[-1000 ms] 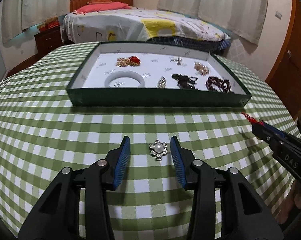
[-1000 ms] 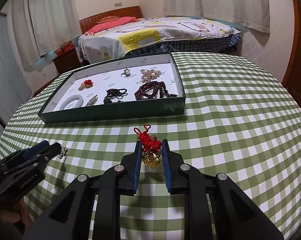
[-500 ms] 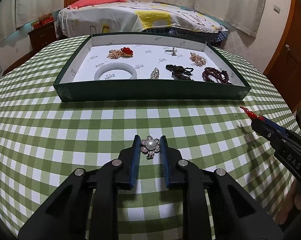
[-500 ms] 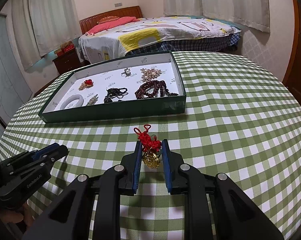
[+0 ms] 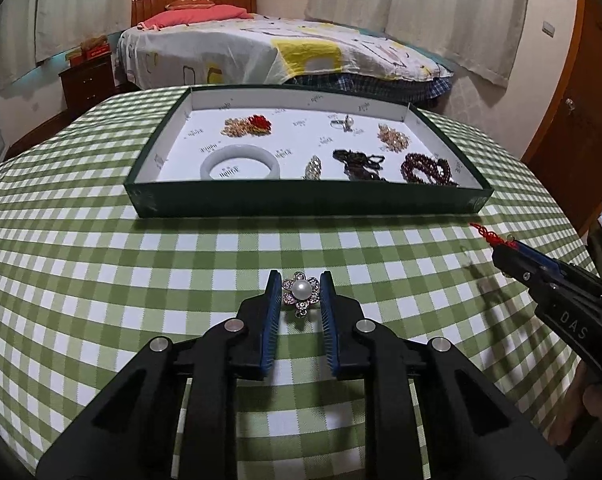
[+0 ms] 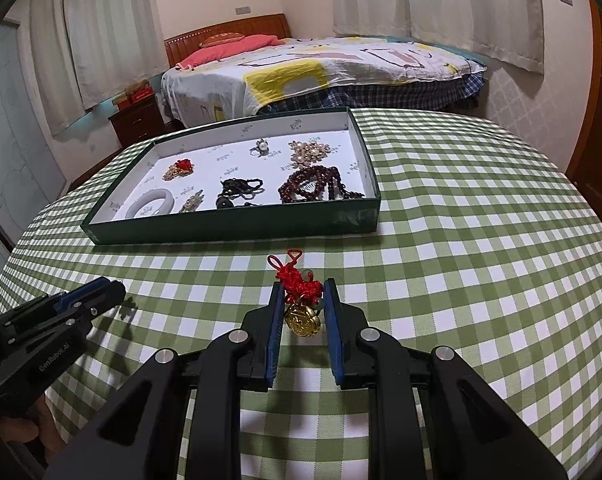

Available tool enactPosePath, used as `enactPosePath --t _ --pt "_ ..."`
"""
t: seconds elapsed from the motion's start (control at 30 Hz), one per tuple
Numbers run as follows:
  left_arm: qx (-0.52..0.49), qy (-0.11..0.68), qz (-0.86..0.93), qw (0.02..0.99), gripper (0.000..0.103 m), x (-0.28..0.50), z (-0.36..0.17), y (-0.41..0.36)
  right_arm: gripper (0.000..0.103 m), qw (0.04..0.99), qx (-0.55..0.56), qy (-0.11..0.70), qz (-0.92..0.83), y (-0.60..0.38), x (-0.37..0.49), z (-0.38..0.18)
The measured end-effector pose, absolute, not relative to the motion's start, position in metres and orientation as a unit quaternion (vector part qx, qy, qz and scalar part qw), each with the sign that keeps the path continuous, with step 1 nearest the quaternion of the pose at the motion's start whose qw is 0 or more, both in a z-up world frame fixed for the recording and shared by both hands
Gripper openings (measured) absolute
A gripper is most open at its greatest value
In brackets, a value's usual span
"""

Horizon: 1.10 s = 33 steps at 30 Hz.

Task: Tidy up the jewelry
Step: 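Grasp the small pearl brooch with the left tool while the right tool holds the pendant, then carry the pearl brooch and red tassel pendant into the green box and open both tools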

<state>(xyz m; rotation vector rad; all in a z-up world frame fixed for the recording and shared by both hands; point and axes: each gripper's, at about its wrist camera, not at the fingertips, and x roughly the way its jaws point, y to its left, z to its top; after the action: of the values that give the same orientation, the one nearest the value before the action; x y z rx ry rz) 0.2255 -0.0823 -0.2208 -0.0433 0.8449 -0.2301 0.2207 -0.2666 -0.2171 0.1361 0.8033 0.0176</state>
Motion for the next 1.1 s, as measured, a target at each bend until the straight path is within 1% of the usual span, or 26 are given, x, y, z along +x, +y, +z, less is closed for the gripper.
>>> enactPosePath --t 0.27,0.57,0.87,1.1 --pt "-0.028 0.39 -0.105 0.914 0.019 0.223 -0.204 -0.069 0.021 0.924 0.062 0.378 0.015 -0.261 0.219 -0.204" --pt "-0.034 0.344 -0.11 0.932 0.019 0.228 -0.163 -0.06 0.021 0.94 0.057 0.334 0.034 -0.252 0.224 -0.164" --pt "-0.026 0.284 -0.117 0.951 0.019 0.259 -0.114 -0.06 0.021 0.956 0.057 0.283 0.057 -0.246 0.257 -0.12" --pt "-0.017 0.255 -0.124 0.959 0.019 0.296 -0.094 -0.073 0.021 0.966 0.039 0.247 0.067 -0.233 0.294 -0.096"
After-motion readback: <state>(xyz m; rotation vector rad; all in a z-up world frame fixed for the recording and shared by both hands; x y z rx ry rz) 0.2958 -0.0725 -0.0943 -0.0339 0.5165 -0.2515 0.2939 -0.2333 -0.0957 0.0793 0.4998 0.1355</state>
